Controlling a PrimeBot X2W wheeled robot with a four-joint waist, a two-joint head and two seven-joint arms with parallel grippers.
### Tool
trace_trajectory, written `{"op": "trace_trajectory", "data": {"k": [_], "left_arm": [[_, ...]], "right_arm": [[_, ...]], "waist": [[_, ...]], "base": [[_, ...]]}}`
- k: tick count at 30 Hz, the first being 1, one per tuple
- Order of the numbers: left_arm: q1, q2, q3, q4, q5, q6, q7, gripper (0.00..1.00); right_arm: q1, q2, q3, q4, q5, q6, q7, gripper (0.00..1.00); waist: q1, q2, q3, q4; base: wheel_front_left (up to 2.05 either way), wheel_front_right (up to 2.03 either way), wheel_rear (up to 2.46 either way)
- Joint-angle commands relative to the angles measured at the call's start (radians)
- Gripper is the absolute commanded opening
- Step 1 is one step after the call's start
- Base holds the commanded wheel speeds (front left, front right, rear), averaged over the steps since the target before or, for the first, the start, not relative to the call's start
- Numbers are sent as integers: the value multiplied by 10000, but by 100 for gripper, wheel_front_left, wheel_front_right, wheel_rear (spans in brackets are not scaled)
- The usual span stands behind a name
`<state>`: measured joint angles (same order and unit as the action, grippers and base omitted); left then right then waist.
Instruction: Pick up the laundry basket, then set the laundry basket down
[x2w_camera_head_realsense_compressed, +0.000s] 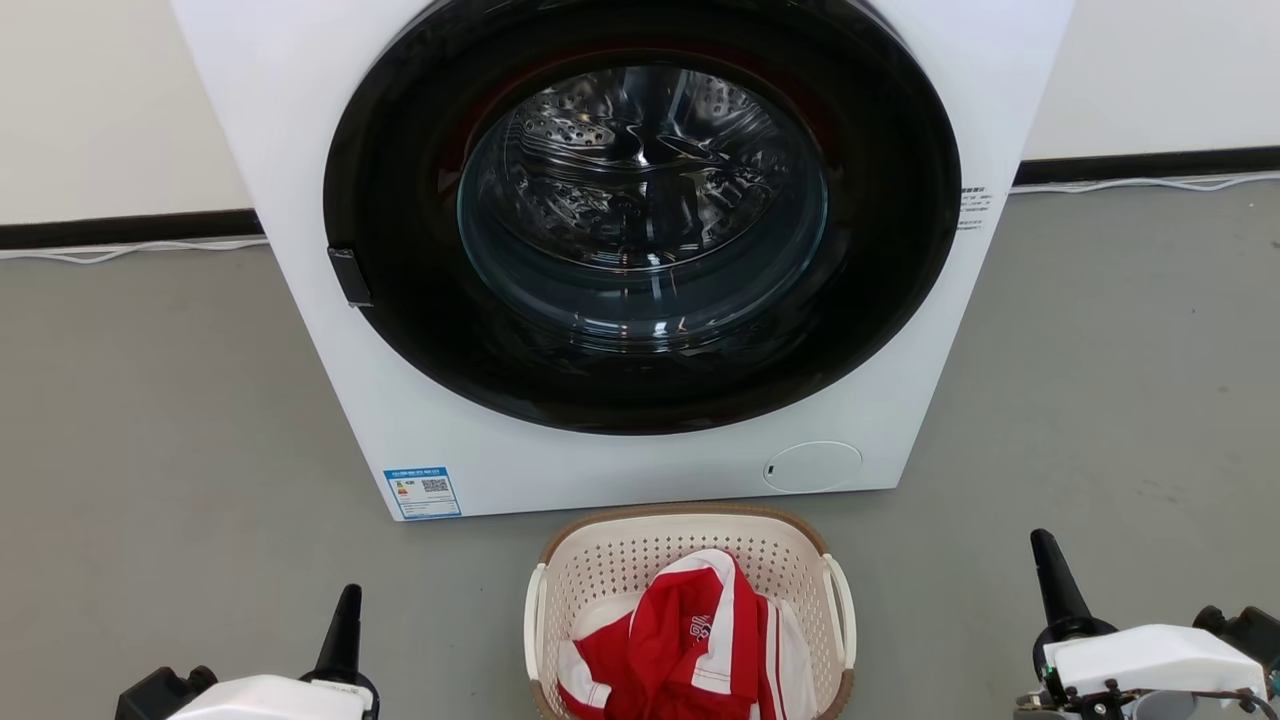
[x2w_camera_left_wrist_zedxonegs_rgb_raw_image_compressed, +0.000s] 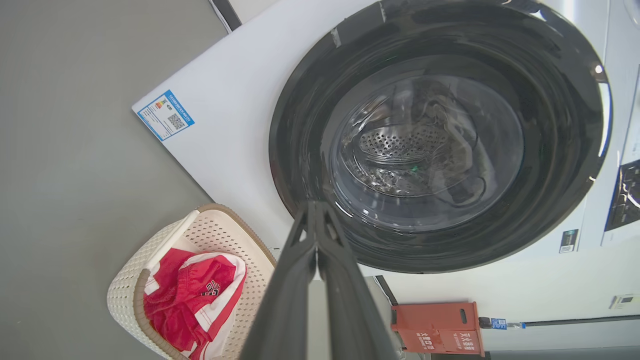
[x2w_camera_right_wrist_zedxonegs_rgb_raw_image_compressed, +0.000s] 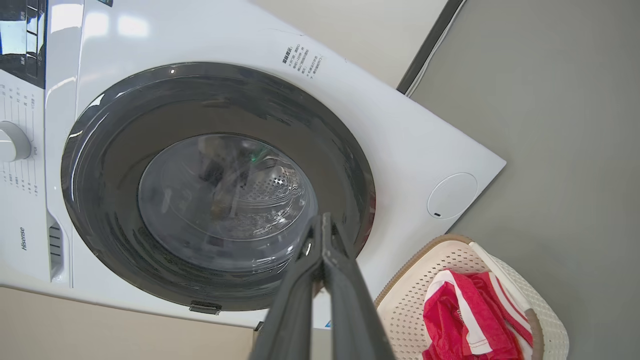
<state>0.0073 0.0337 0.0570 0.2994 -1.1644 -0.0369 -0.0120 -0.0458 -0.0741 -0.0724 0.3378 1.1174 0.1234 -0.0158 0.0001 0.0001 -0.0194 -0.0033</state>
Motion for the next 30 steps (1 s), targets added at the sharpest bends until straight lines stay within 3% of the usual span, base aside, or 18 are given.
{"op": "trace_trajectory", "data": {"k": [1, 30], "left_arm": [[-640, 109, 233, -295, -307, -163, 72, 0], [-999, 148, 465, -466, -3197, -704, 896, 0]], "right_arm": [[-461, -36, 52, -335, 348, 50, 129, 0], [-573, 156, -276, -751, 3535, 66, 942, 0]], "waist": [[0, -1, 8, 2], [0, -1, 159, 24]], "base": [[0, 0, 0], [0, 0, 0]]}}
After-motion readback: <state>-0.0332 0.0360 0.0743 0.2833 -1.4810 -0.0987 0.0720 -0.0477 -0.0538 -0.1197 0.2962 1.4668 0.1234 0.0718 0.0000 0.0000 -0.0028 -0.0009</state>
